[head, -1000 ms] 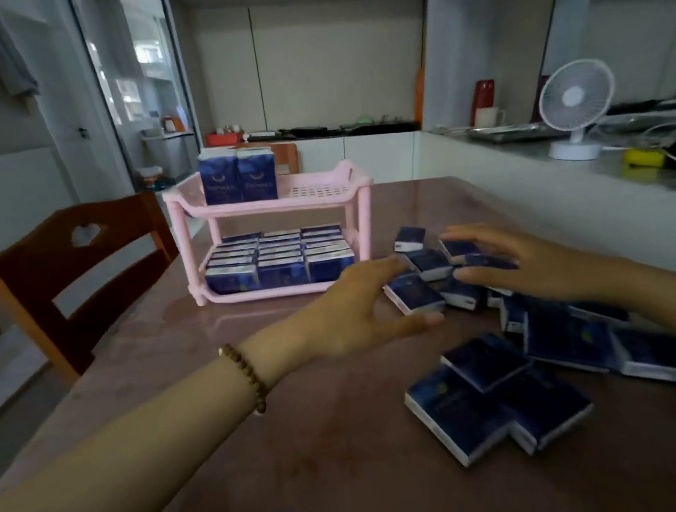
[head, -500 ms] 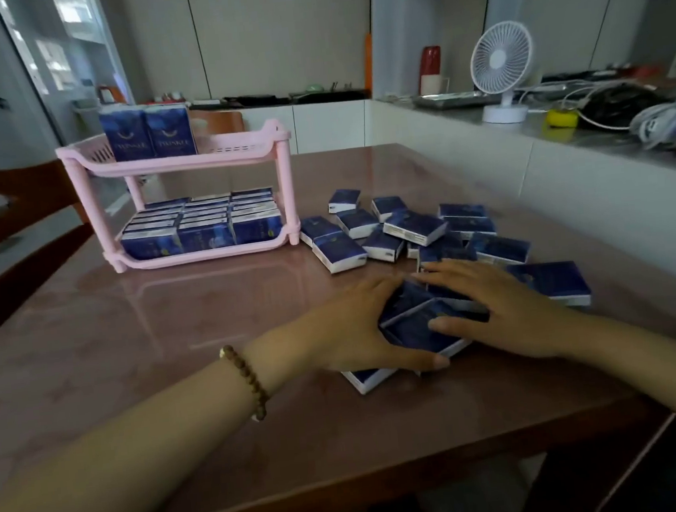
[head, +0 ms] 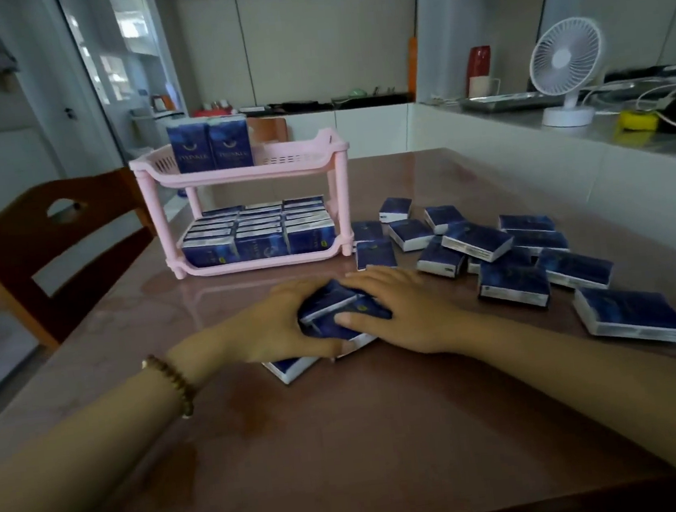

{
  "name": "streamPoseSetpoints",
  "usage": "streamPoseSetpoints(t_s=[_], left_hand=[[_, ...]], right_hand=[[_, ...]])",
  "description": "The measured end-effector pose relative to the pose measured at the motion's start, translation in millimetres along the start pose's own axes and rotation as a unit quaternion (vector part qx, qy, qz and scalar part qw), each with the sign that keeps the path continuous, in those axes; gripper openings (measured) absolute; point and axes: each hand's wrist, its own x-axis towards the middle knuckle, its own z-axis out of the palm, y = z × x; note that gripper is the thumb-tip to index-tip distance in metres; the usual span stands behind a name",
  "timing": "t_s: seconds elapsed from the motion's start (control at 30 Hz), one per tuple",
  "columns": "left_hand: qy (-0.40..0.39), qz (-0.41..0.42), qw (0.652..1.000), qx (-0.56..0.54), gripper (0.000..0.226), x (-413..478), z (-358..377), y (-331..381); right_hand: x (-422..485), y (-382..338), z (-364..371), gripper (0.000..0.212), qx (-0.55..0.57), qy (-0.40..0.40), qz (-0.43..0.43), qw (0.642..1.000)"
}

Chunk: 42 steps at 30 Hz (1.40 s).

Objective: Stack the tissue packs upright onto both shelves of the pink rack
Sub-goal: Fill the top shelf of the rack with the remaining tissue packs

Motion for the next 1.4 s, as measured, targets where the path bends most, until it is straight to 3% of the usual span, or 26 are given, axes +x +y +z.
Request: streamPoseSetpoints(t_s=[0.13, 0.27, 0.43, 0.53, 0.7, 0.8, 0.9, 1.0, 1.17, 1.3, 1.4], left_hand=[[-0.002, -0.020, 1.000, -0.019, 0.073, -10.5, -20.8, -16.5], [-0.001, -0.036, 0.999, -0.027, 0.087, -21.6, -35.5, -29.1], [-0.009, -0.060, 0.998, 0.011, 0.037, -38.9, -49.1, -48.8], [-0.002, -0.086, 0.996, 0.001, 0.044, -41.4, -53.7, -59.1], [0.051, -0.080, 0.995, 0.008, 0.035, -41.4, -51.3, -57.5], [0.051, -0.168, 0.980, 0.098, 0.053, -43.9, -57.8, -60.0], [-0.006, -0.221, 0.969, 0.109, 0.072, -49.9, -66.2, -67.8], [-0.026, -0.199, 0.977, 0.072, 0.063, -53.4, -69.3, -71.2], [0.031, -0.090, 0.991, -0.092, 0.047, -53.1, -66.2, -68.5], [0.124, -0.031, 0.986, -0.104, 0.030, -48.6, -62.9, -64.0], [0.178, -0.012, 0.979, -0.102, 0.041, -47.2, -67.4, -60.1]], right_hand=[[33.5, -10.9, 7.6, 0.058, 0.013, 0.010, 0.029, 0.999], [65.2, -9.2, -0.9, 0.067, 0.027, -0.031, 0.076, 0.996], [79.6, -8.5, -2.8, 0.082, 0.072, -0.113, 0.093, 0.987], [80.2, -5.9, 0.6, 0.070, 0.070, -0.116, 0.092, 0.987], [75.7, -2.5, 6.7, 0.060, 0.100, -0.067, 0.045, 0.992], [72.5, -16.7, 3.2, 0.061, 0.083, -0.061, 0.043, 0.994], [73.9, -29.5, 9.3, 0.070, 0.024, -0.072, 0.024, 0.997], [72.7, -34.3, 16.6, 0.054, 0.053, -0.057, -0.001, 0.997], [64.5, -37.1, 16.4, 0.045, 0.293, -0.025, -0.029, 0.955], [65.9, -34.5, 15.3, 0.035, 0.330, 0.052, -0.028, 0.942], [67.2, -36.5, 7.5, 0.033, 0.337, 0.069, -0.025, 0.939]])
